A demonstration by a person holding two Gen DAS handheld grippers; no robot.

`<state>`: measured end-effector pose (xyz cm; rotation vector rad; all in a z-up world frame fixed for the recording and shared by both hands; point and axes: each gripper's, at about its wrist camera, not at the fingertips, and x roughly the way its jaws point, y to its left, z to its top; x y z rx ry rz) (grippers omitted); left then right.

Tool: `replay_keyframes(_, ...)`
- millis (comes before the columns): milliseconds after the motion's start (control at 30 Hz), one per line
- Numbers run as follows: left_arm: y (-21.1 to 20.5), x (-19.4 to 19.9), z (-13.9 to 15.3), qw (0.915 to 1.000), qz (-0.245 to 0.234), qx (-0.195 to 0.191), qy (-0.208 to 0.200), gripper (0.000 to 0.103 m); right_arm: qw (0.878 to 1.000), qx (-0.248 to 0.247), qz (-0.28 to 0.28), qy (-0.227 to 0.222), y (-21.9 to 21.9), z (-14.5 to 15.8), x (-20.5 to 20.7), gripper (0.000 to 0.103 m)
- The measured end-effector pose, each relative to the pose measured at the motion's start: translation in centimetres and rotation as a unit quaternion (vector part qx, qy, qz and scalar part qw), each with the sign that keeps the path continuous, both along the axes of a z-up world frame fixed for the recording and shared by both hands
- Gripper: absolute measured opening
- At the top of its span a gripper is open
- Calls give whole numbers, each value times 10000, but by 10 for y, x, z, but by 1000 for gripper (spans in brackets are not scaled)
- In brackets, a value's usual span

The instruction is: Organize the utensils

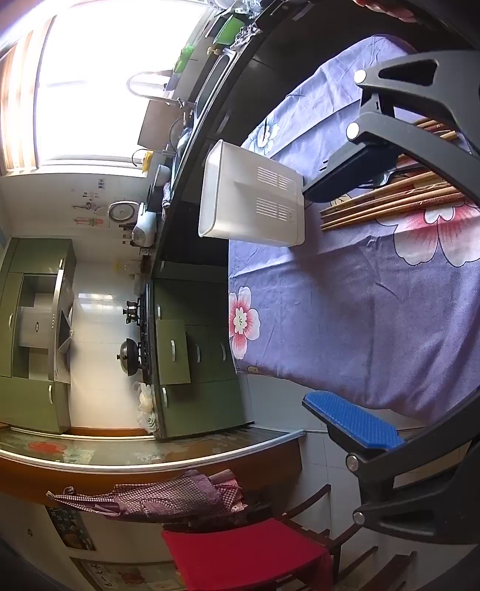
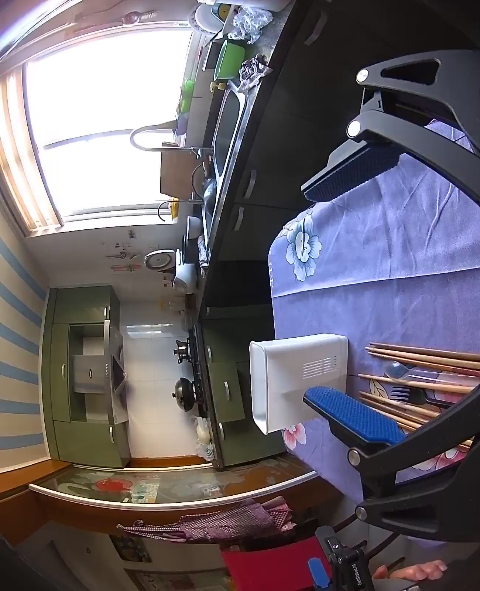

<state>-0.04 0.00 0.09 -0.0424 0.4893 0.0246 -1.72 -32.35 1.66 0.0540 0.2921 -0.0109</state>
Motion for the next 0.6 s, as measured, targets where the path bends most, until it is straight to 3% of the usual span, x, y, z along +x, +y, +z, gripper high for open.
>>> replay_keyframes(600, -2, -1, 0, 10000, -25, 0, 32, 97, 10000, 34, 32, -24, 0, -3, 3, 99)
